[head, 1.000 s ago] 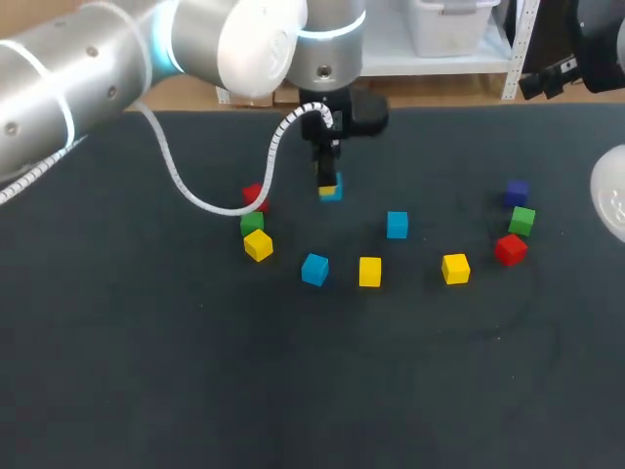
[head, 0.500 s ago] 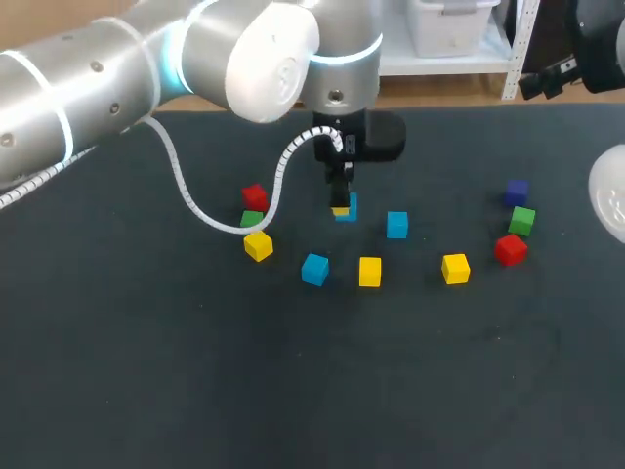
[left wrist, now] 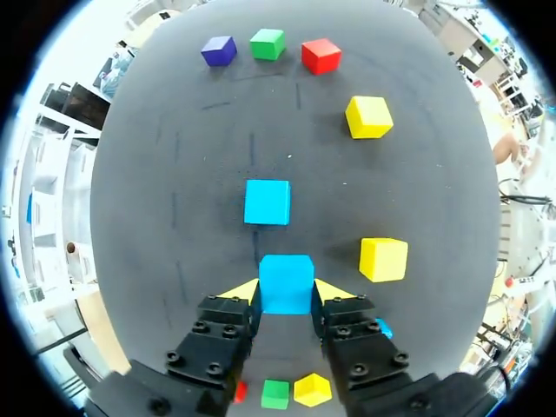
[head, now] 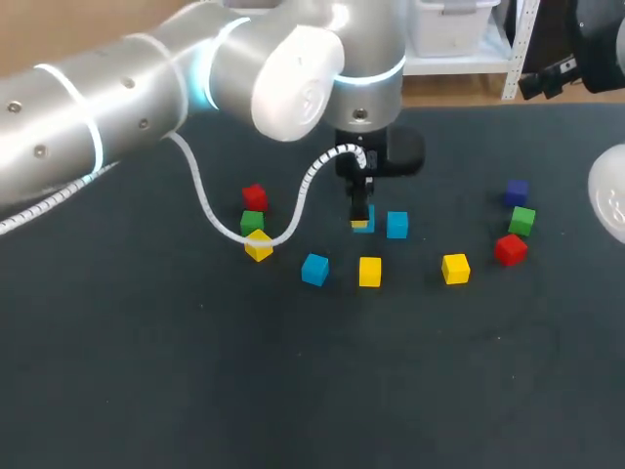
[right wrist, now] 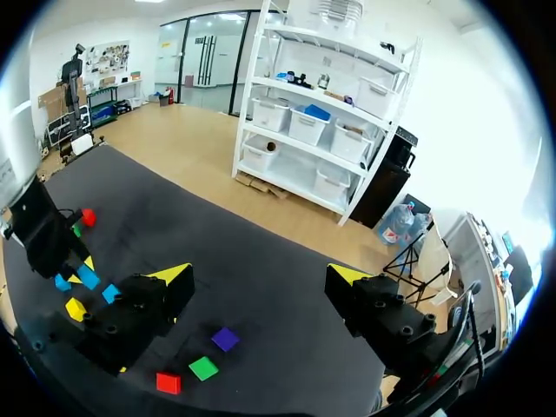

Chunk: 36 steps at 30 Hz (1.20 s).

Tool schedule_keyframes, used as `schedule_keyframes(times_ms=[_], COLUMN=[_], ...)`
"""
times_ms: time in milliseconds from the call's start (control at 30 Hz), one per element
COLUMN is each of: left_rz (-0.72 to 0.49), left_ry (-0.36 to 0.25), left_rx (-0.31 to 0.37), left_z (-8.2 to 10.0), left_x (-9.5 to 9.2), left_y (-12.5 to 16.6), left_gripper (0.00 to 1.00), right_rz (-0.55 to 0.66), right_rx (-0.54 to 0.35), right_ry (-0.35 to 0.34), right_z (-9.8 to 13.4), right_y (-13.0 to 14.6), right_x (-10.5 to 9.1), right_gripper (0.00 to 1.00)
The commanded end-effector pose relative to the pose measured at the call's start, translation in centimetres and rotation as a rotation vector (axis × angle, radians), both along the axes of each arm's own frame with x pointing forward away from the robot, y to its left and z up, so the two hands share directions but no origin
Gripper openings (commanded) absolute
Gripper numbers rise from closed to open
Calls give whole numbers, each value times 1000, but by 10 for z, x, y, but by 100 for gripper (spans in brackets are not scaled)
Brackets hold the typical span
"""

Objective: Place the blue cubes, place green cubes on the blue cubes, place the yellow cubes on the green cubes, then place the red cubes on the yellow cubes, and place purple cube on the red cubes.

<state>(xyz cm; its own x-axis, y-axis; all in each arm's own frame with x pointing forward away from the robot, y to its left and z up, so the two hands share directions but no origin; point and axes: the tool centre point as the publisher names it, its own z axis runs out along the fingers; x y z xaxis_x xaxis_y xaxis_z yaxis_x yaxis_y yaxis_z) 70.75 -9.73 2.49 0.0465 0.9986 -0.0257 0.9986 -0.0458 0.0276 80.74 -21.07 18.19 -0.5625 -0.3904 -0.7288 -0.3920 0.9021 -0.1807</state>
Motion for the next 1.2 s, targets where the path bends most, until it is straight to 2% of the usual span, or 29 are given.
schedule_keyframes(times_ms=[33, 500, 1200], left_rz=[5, -15, -9], left_ry=[3, -19, -7], left_rx=[11, 29, 42], left_z=[-7, -14, -20], left_x=[6, 16, 17], left_y=[-6, -15, -14], left_gripper=[0, 0, 0], right_rz=[-2, -2, -2], right_rx=[-2, -2, -2], right_ry=[-2, -2, -2], right_z=[0, 0, 0], right_y=[0, 0, 0], right_x=[-1, -1, -1], right_gripper=[100, 100, 100])
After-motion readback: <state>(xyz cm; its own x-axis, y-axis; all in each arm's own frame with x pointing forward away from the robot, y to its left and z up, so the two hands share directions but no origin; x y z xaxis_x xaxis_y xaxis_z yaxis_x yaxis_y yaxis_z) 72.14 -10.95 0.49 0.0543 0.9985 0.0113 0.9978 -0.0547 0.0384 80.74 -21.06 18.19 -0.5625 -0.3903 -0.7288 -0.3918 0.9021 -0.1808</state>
